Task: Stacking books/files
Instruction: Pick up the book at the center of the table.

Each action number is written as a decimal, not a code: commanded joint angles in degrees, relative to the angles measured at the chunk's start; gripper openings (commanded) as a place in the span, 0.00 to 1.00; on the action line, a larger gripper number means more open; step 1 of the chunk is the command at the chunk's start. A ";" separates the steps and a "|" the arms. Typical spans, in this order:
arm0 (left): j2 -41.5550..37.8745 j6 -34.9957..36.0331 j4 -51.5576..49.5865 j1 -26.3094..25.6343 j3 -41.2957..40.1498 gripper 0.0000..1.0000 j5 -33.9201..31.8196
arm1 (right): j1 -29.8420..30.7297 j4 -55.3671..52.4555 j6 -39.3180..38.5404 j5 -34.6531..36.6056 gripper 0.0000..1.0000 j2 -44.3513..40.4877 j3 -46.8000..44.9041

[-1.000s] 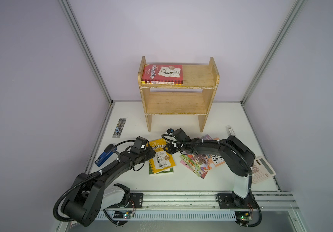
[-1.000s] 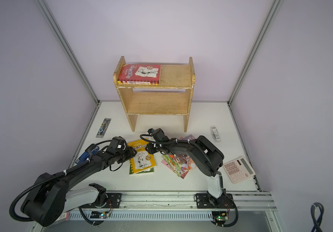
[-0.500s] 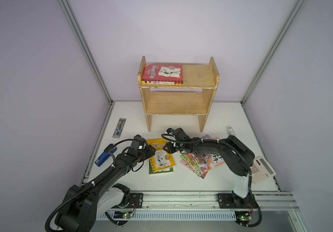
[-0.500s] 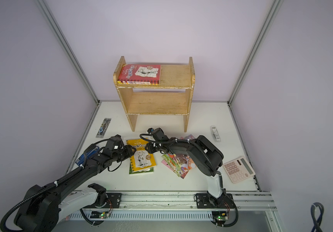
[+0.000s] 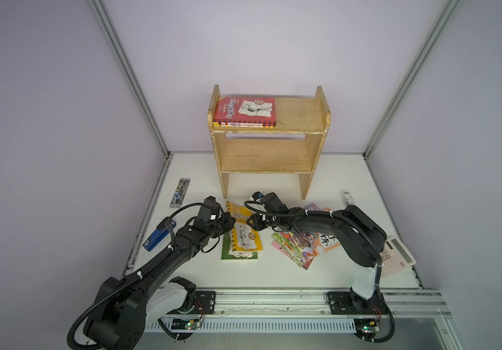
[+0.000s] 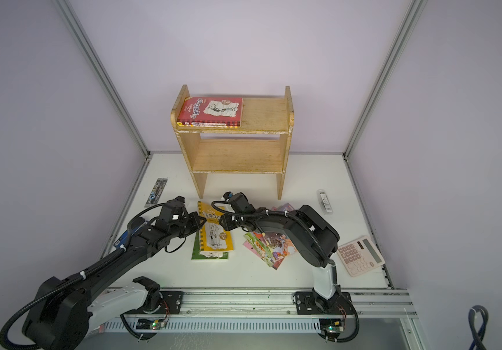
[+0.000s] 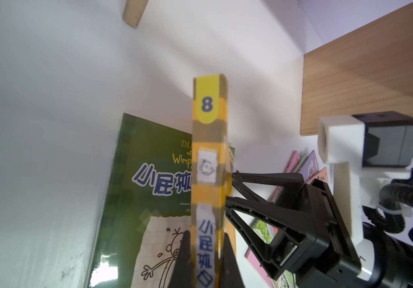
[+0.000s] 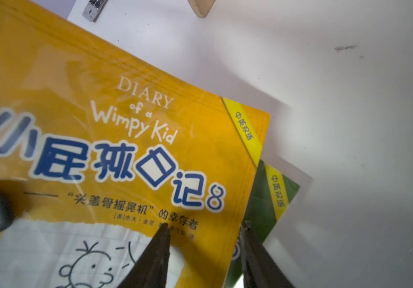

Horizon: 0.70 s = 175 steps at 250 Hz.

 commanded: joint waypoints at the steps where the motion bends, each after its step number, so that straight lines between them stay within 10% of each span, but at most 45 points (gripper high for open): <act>1: -1.13 1.22 7.12 -0.46 0.90 0.00 6.48 | 0.78 0.08 -2.65 -0.97 0.52 -2.34 -0.90; 86: -8.85 -0.80 4.03 -0.97 3.54 0.00 0.12 | 0.76 -0.92 -16.28 11.03 0.59 -14.89 -4.12; 175: -19.03 -6.01 -4.68 -6.00 8.13 0.00 -22.79 | 0.74 -3.59 -26.90 14.97 0.63 -26.34 -3.80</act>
